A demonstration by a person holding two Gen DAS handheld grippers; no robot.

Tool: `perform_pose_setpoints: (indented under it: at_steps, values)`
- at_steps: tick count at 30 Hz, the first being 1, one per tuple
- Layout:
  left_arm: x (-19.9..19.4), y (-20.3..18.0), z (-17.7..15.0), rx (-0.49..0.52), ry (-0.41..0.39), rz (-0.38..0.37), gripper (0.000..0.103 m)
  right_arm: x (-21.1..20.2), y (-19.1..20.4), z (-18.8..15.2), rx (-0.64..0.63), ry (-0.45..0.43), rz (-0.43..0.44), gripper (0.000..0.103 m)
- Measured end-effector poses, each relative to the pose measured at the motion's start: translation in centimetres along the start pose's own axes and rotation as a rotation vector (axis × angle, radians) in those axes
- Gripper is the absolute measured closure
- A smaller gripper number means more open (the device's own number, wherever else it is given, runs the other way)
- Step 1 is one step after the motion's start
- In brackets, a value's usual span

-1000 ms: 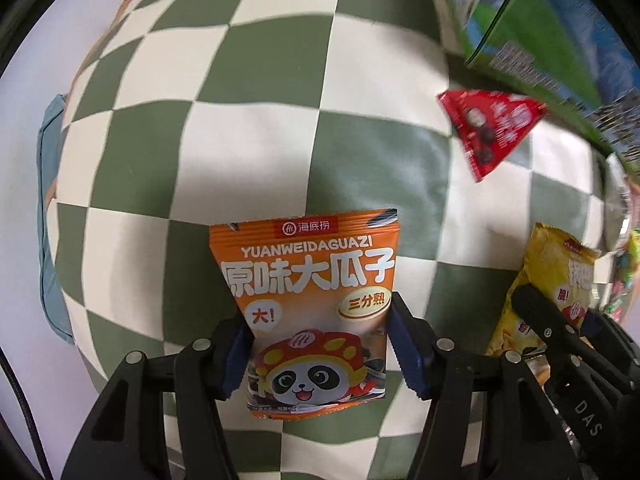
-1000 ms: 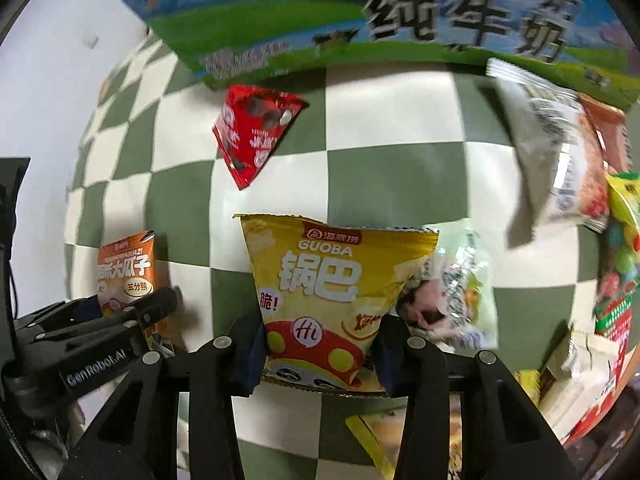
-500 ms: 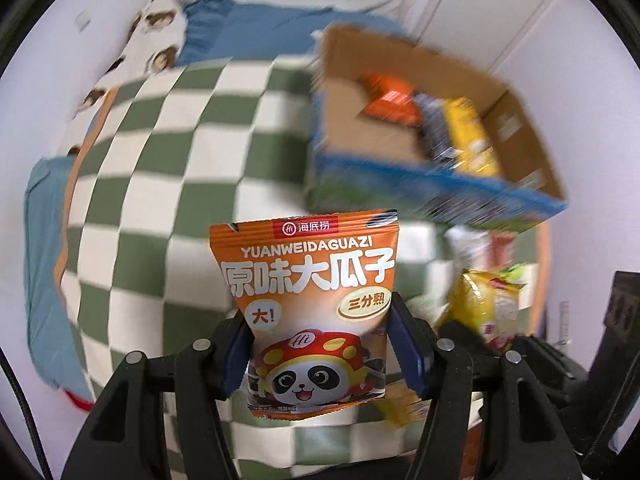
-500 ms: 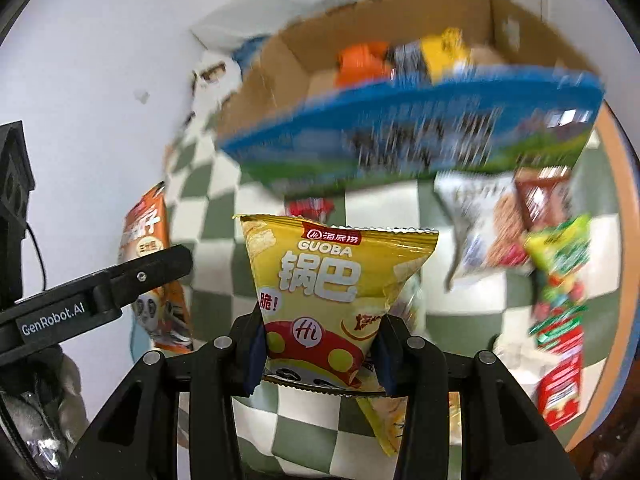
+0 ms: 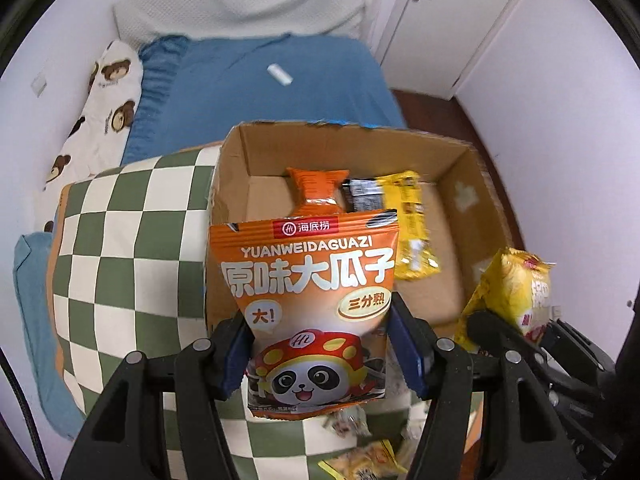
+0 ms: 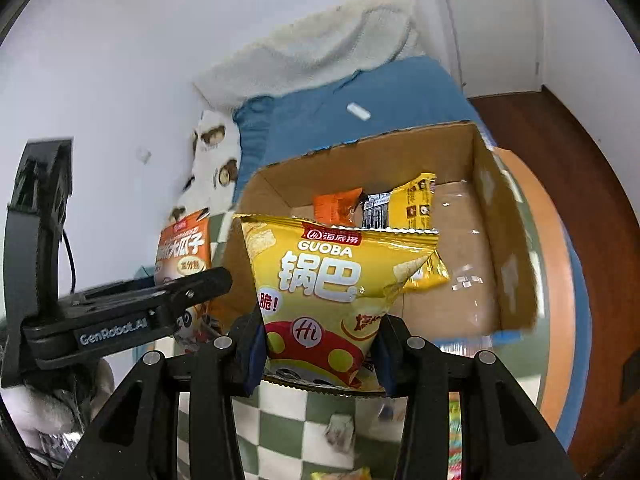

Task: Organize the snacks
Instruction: 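Carry both bags into the box beside the first packets and release, then lift both tools out of the box toward the remaining snacks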

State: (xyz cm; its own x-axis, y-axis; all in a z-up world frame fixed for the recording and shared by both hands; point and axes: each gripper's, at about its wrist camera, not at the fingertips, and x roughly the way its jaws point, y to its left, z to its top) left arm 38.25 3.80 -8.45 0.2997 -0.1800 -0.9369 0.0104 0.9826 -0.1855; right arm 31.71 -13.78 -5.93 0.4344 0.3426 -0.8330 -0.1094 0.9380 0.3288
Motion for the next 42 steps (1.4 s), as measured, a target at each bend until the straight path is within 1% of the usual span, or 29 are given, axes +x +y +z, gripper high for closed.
perform_pose_setpoints:
  at_steps: [3,5,7,9,11,15,16,17,18,19,20,23,26,29,33,36,40,42]
  values:
    - [3.7,1.1,2.4,-0.036,0.096,0.005,0.043,3.6,-0.5,1.8,-0.007,0.075,0.008,0.057]
    - [6.0,1.9,3.5,-0.072,0.162,-0.001,0.043,6.1,-0.6,2.4,-0.025,0.125,-0.002,0.057]
    - [7.7,2.5,4.2,-0.093,0.206,0.009,0.043,8.9,-0.7,2.7,-0.030,0.193,0.005,0.057]
    - [9.0,2.9,4.5,-0.091,0.231,0.046,0.043,11.1,-0.8,2.5,-0.035,0.256,0.013,0.057]
    - [9.8,2.9,4.6,-0.081,0.247,0.069,0.043,12.6,-0.8,2.2,-0.041,0.294,0.018,0.057]
    - [11.0,3.0,4.2,-0.079,0.278,0.082,0.042,14.6,-1.0,1.7,-0.035,0.362,0.042,0.056]
    - [11.3,3.1,4.1,-0.084,0.286,0.085,0.040,15.2,-1.1,1.8,-0.024,0.378,0.049,0.053]
    - [11.4,3.1,4.0,-0.087,0.289,0.082,0.038,15.6,-1.2,1.8,-0.011,0.396,0.056,0.039]
    - [11.5,3.2,3.9,-0.087,0.291,0.082,0.026,16.0,-1.3,1.8,-0.005,0.413,0.059,0.029]
    - [11.6,3.2,4.0,-0.084,0.286,0.089,0.014,16.2,-1.4,1.8,-0.006,0.423,0.057,0.012]
    - [11.6,3.2,4.0,-0.083,0.280,0.090,0.013,16.3,-1.4,1.8,-0.008,0.425,0.053,0.009]
    - [11.3,3.3,3.8,-0.092,0.274,0.086,0.013,16.0,-1.5,1.7,-0.009,0.427,0.028,0.009]
    - [10.8,3.2,3.5,-0.094,0.263,0.081,0.013,15.3,-1.6,1.8,-0.015,0.408,-0.007,0.009]
    - [9.7,2.8,3.2,-0.089,0.236,0.085,0.013,14.6,-1.9,1.8,-0.009,0.384,-0.045,0.009]
    - [7.8,2.1,2.6,-0.076,0.183,0.095,0.013,13.1,-2.4,1.9,-0.004,0.354,-0.111,0.009]
    - [6.1,1.7,2.0,-0.056,0.140,0.105,0.013,10.9,-2.7,1.8,-0.002,0.326,-0.138,0.009]
    - [4.0,1.4,1.2,-0.051,0.087,0.101,0.013,8.6,-2.7,1.9,-0.006,0.276,-0.169,0.009]
    - [2.3,1.2,0.7,-0.047,0.041,0.102,0.013,7.0,-2.4,1.7,-0.013,0.242,-0.184,0.009]
